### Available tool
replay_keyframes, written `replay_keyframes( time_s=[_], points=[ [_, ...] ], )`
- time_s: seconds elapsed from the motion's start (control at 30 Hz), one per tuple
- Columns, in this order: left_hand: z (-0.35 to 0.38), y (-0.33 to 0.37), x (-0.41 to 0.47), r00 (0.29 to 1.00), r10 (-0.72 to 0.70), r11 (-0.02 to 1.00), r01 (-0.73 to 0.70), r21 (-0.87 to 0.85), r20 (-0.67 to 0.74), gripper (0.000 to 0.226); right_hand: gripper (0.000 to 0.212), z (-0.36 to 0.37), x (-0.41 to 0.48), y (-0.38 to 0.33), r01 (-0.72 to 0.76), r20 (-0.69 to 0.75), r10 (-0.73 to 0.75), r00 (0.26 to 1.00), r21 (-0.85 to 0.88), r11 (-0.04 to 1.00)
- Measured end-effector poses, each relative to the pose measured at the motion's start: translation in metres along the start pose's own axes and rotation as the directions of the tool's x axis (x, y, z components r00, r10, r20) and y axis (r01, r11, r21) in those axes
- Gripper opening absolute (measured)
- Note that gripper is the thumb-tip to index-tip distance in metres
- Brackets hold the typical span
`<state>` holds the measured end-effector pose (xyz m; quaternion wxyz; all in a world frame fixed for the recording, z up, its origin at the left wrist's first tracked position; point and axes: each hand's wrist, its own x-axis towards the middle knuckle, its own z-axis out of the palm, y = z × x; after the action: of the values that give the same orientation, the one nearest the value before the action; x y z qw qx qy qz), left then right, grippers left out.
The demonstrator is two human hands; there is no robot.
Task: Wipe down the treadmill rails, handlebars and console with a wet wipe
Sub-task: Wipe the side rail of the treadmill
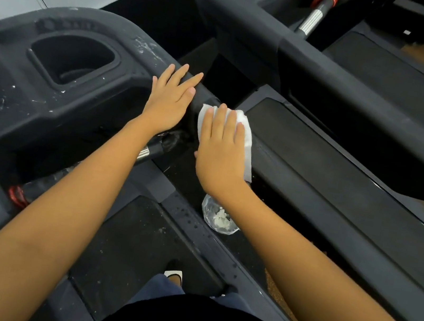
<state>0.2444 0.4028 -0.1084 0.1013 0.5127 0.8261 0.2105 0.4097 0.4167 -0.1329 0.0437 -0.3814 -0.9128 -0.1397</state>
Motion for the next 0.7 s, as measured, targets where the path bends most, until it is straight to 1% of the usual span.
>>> replay_keyframes(
  time_s=[0.07,0.13,0.23,0.3,0.33,0.4,0.47,0.53,0.6,0.7],
  points=[
    [0.0,-0.001,0.0,1.0,0.008,1.0,-0.008,0.01,0.002,0.046,0.088,0.002,0.003,-0.007,-0.026,0.014,0.026,1.0,-0.016,1.0],
    [-0.002,-0.002,0.0,1.0,0.017,1.0,-0.017,0.002,0.019,0.046,0.087,-0.006,0.025,-0.018,-0.043,0.042,0.042,0.998,0.023,0.999],
    [-0.006,-0.004,0.0,0.999,0.012,0.999,-0.011,-0.044,0.029,0.046,0.079,-0.017,0.066,-0.024,0.017,0.092,-0.035,0.995,0.184,0.983],
    [-0.008,-0.003,0.001,0.999,0.01,1.0,-0.008,-0.03,0.042,0.046,0.073,-0.017,0.074,-0.015,0.045,0.06,-0.066,0.996,0.3,0.953],
    [-0.008,-0.002,0.0,0.999,0.008,1.0,-0.007,-0.014,0.046,0.046,0.074,-0.017,0.07,-0.008,0.031,0.064,-0.056,0.996,0.334,0.942],
    [-0.007,-0.001,-0.001,0.999,-0.002,1.0,0.002,-0.002,0.046,0.047,0.076,-0.015,0.046,0.009,-0.042,0.073,0.019,0.997,0.337,0.941],
    [-0.005,0.0,-0.002,0.999,-0.012,1.0,0.012,0.006,0.04,0.048,0.077,-0.01,0.016,0.024,-0.101,0.05,0.091,0.995,0.258,0.961],
    [-0.003,0.003,-0.003,0.999,-0.019,0.999,0.018,0.035,0.032,0.048,0.076,-0.009,0.008,0.028,-0.126,0.041,0.12,0.992,0.201,0.971],
    [-0.003,0.006,-0.003,0.999,-0.024,0.999,0.023,0.043,0.037,0.049,0.073,-0.017,0.022,0.021,-0.137,0.06,0.127,0.99,0.238,0.961],
    [-0.001,0.006,-0.002,0.998,-0.037,0.997,0.033,0.075,0.049,0.05,0.077,-0.026,0.055,0.012,-0.152,0.192,0.082,0.978,0.38,0.912]
  ],
)
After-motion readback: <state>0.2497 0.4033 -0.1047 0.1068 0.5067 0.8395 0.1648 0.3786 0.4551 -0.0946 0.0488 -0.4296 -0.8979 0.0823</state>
